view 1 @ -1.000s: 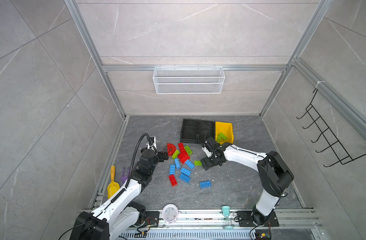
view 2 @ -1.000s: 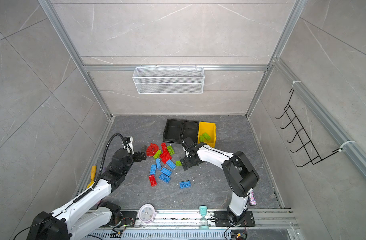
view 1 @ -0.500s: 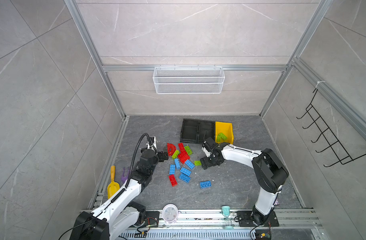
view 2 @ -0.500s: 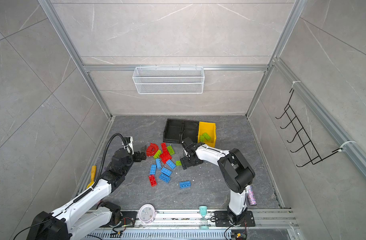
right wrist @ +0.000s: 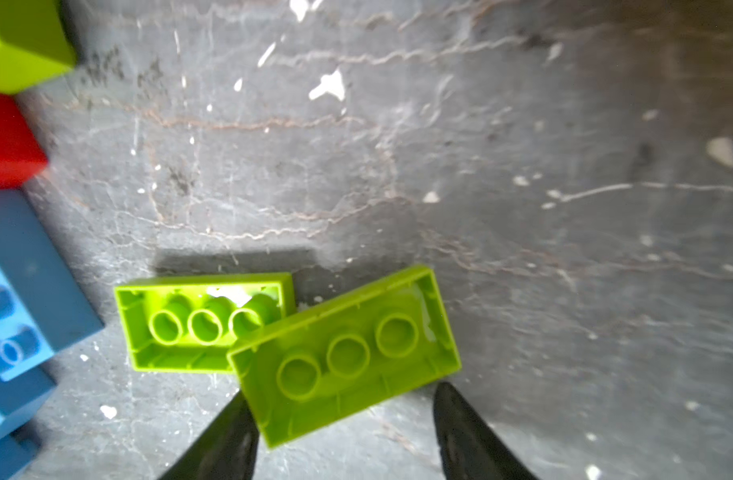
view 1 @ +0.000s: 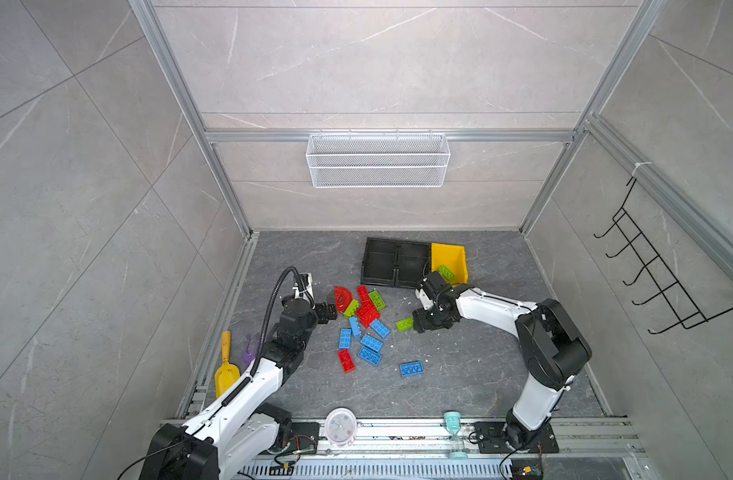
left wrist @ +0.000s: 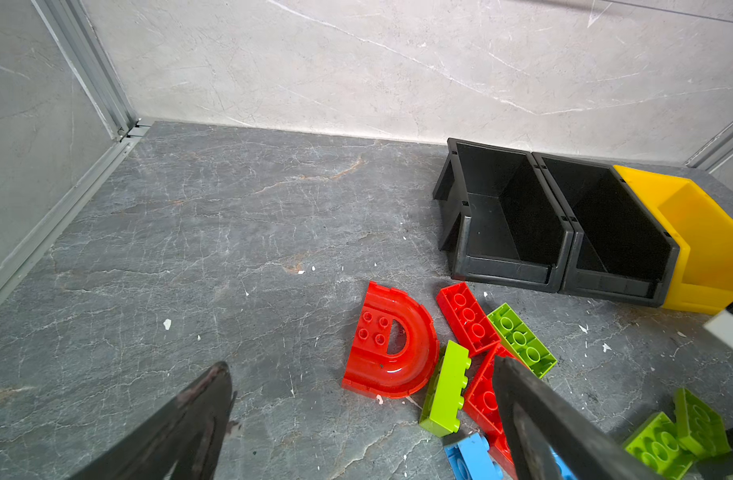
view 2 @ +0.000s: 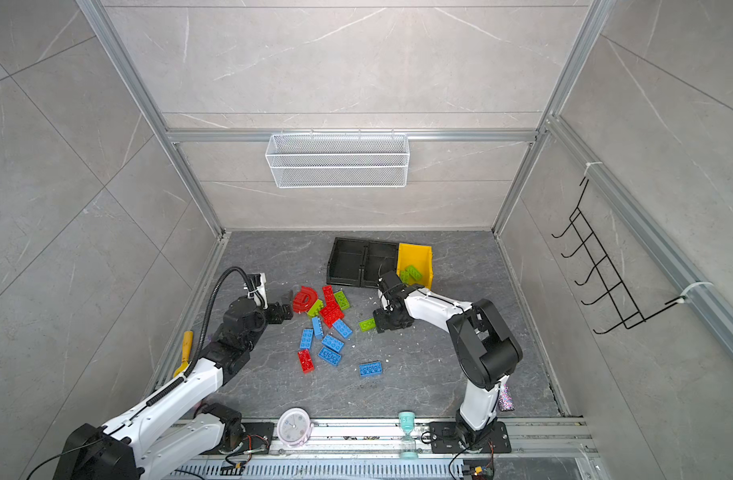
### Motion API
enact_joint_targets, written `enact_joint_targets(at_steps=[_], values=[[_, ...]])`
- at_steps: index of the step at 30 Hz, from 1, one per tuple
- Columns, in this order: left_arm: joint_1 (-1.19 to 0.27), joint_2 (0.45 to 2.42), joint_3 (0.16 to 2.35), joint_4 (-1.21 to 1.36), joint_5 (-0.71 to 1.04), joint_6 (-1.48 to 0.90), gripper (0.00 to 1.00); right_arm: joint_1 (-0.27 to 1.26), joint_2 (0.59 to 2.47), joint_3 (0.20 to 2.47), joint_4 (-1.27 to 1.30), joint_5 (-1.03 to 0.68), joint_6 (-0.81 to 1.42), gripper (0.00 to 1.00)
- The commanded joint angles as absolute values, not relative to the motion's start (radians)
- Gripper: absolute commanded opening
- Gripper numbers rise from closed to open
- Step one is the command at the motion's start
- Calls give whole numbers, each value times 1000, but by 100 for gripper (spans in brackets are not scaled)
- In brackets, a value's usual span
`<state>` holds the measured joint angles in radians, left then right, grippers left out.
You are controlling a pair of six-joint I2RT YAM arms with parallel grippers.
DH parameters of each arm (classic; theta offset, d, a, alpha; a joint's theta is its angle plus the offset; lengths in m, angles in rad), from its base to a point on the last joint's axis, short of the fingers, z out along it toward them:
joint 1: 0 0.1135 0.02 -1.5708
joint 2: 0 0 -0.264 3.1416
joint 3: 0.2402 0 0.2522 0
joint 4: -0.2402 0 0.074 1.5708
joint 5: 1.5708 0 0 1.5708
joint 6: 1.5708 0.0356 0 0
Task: Sort the legos into containers by color
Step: 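Lower the right gripper onto a lime-green brick and grasp it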
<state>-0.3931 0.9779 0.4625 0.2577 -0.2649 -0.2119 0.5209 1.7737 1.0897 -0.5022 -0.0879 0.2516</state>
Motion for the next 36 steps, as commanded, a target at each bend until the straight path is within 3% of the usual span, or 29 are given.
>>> enact_joint_targets(at_steps=[1,3,6,14,19,25,36], values=[[-391,987,478,284,-270,-197,100,508,1712,1067,-506,-93,257,65],[-391,992,477,284,-273,-197,100,503,1699,1063,-533,-87,256,66],[-391,986,479,281,-272,-199,100,503,1669,1038,-531,-119,273,79],[-391,983,476,285,-267,-199,100,494,1714,1061,-407,-232,386,79],[-391,991,476,288,-276,-200,100,492,1801,1111,-395,-195,417,79],[-391,995,480,285,-268,-201,100,483,1871,1168,-396,-189,420,76],[-391,1000,479,288,-271,-203,100,463,1941,1230,-385,-165,425,58]])
